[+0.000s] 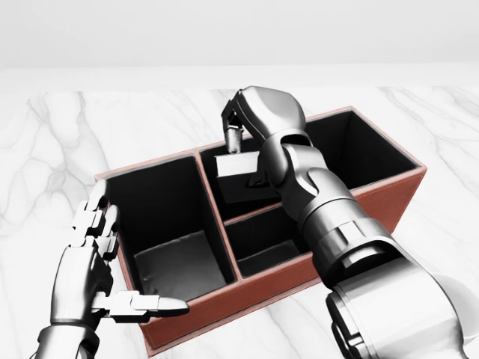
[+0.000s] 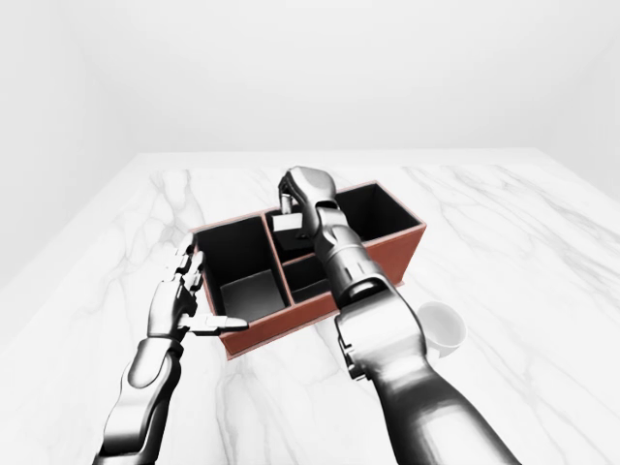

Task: Pick up the book and place it in the front compartment of the caddy.

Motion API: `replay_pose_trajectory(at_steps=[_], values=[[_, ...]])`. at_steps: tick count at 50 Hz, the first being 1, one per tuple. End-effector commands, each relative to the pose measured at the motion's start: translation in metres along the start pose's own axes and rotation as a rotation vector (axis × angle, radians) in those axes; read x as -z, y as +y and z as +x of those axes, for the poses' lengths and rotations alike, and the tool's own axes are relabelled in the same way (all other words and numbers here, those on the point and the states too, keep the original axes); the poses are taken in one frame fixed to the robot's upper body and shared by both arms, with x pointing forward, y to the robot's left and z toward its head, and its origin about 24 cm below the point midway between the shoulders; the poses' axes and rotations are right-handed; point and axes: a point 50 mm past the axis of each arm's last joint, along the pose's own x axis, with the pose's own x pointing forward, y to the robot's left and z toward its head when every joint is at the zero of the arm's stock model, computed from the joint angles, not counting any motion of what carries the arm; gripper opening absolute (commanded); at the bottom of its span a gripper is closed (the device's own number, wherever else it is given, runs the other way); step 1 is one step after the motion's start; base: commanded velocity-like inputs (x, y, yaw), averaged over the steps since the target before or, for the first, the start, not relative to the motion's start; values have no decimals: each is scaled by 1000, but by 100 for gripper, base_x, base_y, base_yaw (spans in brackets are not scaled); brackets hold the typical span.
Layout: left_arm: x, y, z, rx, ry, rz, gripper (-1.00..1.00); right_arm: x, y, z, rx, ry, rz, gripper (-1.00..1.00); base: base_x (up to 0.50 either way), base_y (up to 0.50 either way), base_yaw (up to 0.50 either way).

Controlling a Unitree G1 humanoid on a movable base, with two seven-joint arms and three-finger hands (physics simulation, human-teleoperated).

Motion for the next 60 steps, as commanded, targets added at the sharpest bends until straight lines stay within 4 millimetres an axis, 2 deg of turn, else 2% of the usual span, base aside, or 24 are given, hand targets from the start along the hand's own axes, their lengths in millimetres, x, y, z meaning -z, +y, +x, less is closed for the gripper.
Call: replay_pose_trajectory(at_steps=[1,24,25,26,45,60], values=[[0,0,1,-1,0,0,99,-8,-7,2,50,-25,-18,-100,0,0,0],[-1,0,0,0,-6,2,98,-8,0,0,38,-27,-32,-100,0,0,0],[-1,0,0,0,-3,2,98,-9,-2,0,67,-35,-51,17,0,0,0],[0,0,0,0,-1,2,99,-8,1,0,34,-33,-59,100,0,0,0],[2,-1,0,1,10,6,99,-7,5,-1,28,-32,-57,100,0,0,0],[1,-1,0,3,5,7,99,-7,-2,0,41,-27,-15,100,0,0,0]])
